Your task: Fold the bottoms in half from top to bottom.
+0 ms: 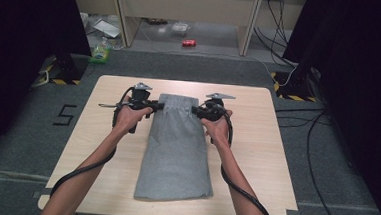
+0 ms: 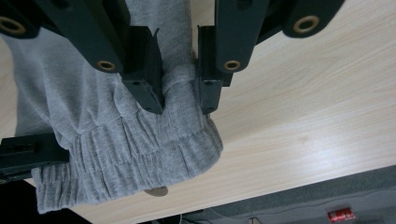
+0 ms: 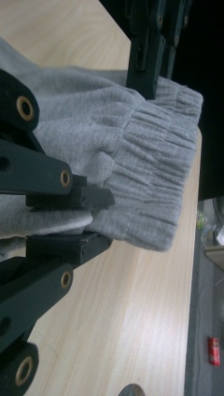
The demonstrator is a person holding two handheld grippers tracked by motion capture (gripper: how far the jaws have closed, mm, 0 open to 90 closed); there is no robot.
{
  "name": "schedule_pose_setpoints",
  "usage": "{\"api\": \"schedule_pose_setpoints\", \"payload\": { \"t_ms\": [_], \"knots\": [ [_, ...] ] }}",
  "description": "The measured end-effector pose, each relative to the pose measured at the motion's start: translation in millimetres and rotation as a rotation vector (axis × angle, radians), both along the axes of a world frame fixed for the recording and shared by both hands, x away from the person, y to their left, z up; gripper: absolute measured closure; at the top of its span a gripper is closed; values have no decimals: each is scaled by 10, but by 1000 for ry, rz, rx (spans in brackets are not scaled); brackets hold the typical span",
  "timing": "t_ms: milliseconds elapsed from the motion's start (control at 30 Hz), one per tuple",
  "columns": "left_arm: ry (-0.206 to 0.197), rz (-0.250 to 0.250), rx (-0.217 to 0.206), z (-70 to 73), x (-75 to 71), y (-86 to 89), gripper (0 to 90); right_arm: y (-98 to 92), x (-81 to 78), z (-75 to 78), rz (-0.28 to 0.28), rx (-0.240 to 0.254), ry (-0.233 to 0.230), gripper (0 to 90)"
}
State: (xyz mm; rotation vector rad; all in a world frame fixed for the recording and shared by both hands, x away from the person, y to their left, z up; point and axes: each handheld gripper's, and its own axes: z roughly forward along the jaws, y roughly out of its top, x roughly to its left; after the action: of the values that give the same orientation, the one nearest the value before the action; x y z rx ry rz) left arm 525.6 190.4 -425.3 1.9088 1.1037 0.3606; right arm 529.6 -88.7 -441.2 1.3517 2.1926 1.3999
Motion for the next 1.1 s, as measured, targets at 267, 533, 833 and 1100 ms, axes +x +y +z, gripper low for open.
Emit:
{"api": "schedule_pose_setpoints", "payload": {
  "t_ms": [267, 533, 833, 1100],
  "knots": [
    [-69, -67, -11, 79, -430, 93, 721, -24, -413, 146, 67, 8, -70, 800],
    [-129, -120, -12, 54, -944, 110, 721, -60, -908, 170, 108, -14, -110, 800],
    [-161, -164, -33, -93, -1467, 158, 720, -91, -1383, 108, 158, -22, -134, 799],
    [-167, -216, -16, -237, -1859, 156, 717, -144, -1719, -36, 186, -20, -121, 798]
  ]
}}
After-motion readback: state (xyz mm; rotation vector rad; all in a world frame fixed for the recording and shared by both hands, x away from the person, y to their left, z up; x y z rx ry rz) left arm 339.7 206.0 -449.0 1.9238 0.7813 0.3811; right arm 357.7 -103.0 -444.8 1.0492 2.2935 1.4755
